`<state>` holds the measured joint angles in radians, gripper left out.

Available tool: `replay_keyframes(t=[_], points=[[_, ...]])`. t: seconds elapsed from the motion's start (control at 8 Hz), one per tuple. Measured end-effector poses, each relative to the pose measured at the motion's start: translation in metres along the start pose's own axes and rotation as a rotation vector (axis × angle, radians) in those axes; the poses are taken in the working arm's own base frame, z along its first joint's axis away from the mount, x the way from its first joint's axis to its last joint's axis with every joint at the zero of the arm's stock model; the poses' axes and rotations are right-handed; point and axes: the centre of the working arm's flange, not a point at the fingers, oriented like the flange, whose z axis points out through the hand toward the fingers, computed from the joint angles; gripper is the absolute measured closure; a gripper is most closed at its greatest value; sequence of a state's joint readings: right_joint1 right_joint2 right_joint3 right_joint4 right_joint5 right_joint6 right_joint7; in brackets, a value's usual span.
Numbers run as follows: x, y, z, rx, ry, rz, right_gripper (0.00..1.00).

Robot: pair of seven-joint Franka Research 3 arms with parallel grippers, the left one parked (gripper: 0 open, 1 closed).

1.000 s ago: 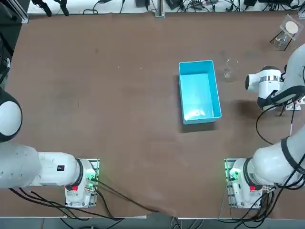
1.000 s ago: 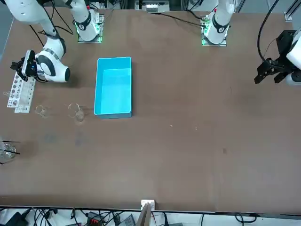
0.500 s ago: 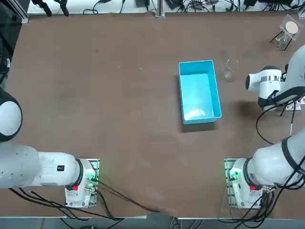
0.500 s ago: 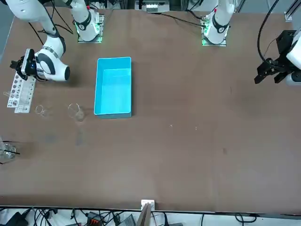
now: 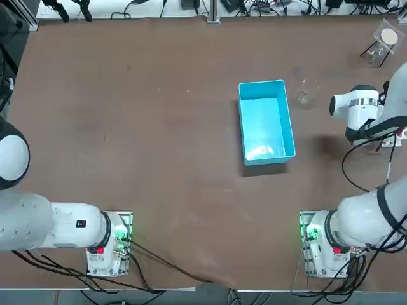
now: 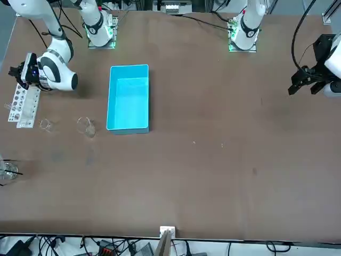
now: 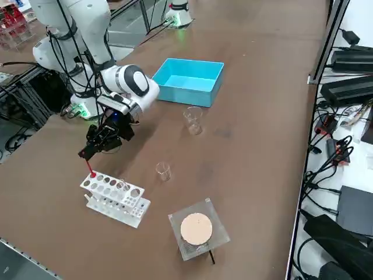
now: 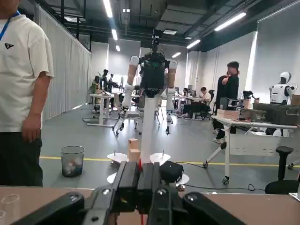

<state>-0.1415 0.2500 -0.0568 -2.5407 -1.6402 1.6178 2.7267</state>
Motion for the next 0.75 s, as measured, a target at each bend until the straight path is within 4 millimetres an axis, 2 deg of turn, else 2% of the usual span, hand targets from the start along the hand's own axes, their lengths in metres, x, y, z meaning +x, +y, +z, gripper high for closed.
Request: replay_keyframes(t=[0.38, 0.62, 0.75], points=[[0.024, -0.004, 0.0, -0.001, 0.001, 0.005, 0.98], [0.046, -0.008, -0.004, -0.011, -0.008, -0.027, 0.98], [0.062, -0.011, -0.012, -0.035, -0.038, -0.048, 0.98]])
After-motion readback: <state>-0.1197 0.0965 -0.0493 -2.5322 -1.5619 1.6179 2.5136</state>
